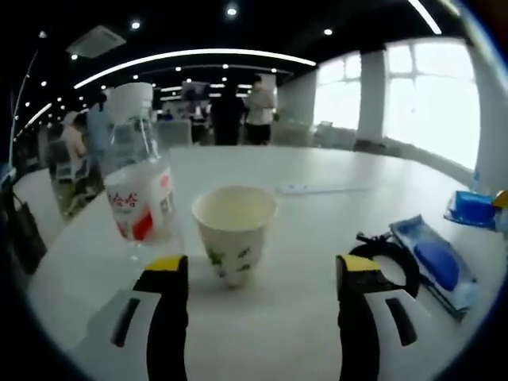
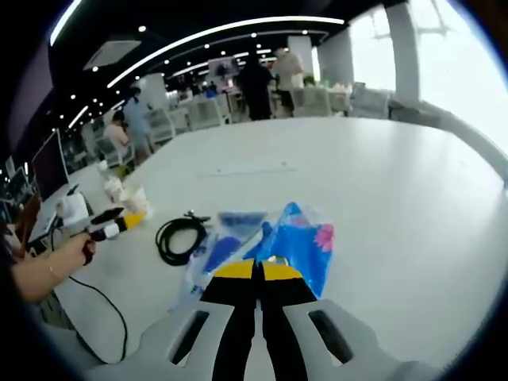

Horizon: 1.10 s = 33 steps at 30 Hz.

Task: Arrange the tabletop items into an orderly group along one side of the table until the central work area is clear of visible clutter.

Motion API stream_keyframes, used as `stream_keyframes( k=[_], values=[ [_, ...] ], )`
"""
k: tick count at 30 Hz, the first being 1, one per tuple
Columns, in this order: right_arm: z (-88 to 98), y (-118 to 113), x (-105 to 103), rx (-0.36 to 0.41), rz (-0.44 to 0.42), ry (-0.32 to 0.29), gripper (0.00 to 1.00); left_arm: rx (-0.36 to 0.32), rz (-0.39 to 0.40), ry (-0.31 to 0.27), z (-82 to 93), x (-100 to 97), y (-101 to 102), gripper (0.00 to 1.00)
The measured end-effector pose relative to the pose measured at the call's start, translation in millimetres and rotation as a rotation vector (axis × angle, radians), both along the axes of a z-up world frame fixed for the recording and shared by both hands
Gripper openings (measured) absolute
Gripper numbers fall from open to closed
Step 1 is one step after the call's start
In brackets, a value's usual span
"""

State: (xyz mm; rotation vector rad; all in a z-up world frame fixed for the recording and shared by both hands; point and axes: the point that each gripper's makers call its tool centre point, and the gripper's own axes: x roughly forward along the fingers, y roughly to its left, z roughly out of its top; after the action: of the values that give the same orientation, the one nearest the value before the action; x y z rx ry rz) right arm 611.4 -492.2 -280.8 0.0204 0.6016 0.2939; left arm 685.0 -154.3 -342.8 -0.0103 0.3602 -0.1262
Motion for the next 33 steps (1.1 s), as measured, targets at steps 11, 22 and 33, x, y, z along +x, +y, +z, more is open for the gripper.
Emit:
stream_keyframes(
  k=[11, 22, 33],
  values=[
    [4.5, 25, -7, 0.025, 0.14, 0.003, 0.01, 0.055, -0.102, -0.051, 31.5, -22.3, -13, 0.94],
    [13.4, 51, -15, 0.007, 0.277, -0.036, 0.01, 0.031, -0.282, -0.039, 56.2, -54.2, -40, 0.99],
    [15.7, 91, -38, 0.052, 0.49, -0.029, 0.01, 0.029, -0.398, -0.042, 73.5, -81.8, -58, 0.99]
  ],
)
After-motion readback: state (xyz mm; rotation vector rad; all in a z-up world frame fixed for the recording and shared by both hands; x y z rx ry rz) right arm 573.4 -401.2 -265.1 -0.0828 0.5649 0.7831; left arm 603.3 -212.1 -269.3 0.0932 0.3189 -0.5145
